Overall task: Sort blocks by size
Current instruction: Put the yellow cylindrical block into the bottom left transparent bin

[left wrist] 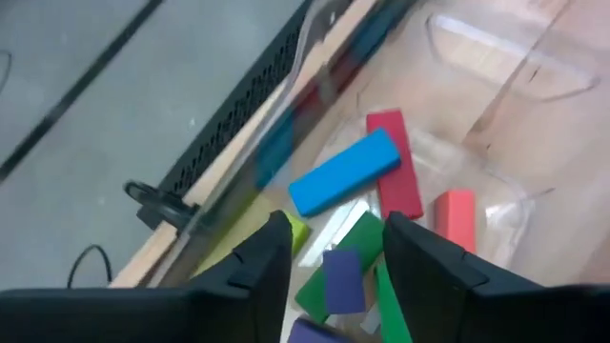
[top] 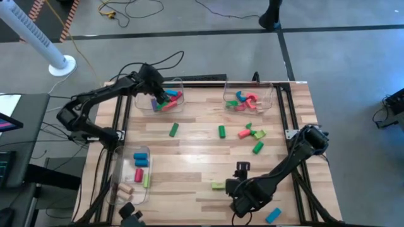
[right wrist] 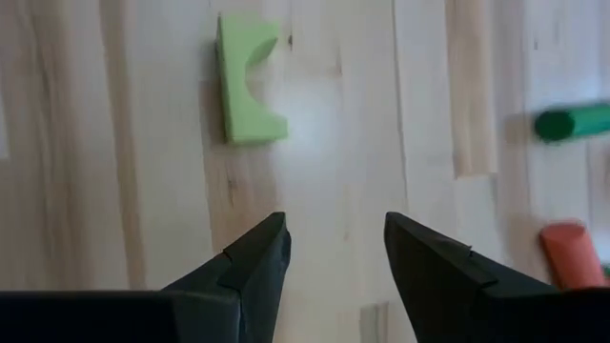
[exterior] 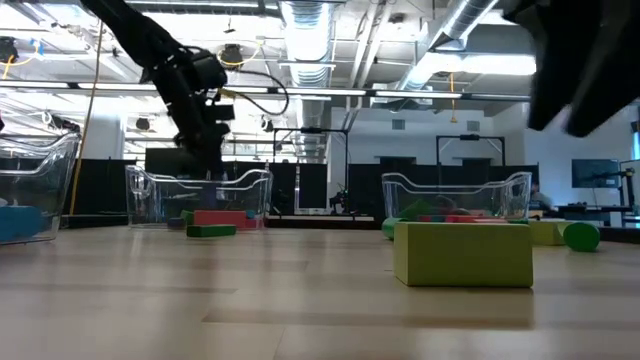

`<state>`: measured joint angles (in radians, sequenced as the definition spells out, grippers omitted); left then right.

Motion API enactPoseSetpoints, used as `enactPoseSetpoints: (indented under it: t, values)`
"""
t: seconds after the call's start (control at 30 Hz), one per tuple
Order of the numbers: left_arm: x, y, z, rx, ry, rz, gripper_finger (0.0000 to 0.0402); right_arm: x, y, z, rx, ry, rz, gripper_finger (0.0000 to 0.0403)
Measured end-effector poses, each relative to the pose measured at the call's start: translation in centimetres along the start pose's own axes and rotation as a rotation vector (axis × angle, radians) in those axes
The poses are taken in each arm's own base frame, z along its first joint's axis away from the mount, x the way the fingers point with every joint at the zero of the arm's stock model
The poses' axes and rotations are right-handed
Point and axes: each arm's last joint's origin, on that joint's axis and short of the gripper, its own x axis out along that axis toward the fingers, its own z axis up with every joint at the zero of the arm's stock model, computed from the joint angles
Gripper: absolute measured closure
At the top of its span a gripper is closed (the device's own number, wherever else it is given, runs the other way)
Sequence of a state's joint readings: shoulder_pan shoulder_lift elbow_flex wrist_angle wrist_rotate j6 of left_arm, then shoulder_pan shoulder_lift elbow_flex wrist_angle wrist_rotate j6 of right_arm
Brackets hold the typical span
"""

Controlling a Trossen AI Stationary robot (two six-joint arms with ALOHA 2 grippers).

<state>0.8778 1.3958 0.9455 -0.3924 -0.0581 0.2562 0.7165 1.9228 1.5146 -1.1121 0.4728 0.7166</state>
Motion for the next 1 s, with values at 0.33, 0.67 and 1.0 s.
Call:
enactPoseSetpoints:
  t: [0.33,0.67,1.0]
  values:
    - [-4.7,-2.7,1.8,0.094,-0.228,-0.123,0.0222,-3.3,-1.1,-1.8,0.116,0.076,0.047,0.0191]
    - [-8.4,-9.4,3.3,0.309,-0.463,-0.302,0.0222,-5.2,0.6,-4.4,0.271,0.076,0.042,0.0191]
    - [-10.1,-14.9,2.2,0.475,-0.52,-0.463,0.0222,-5.9,1.6,-5.7,0.367,0.065,0.048,0.0191]
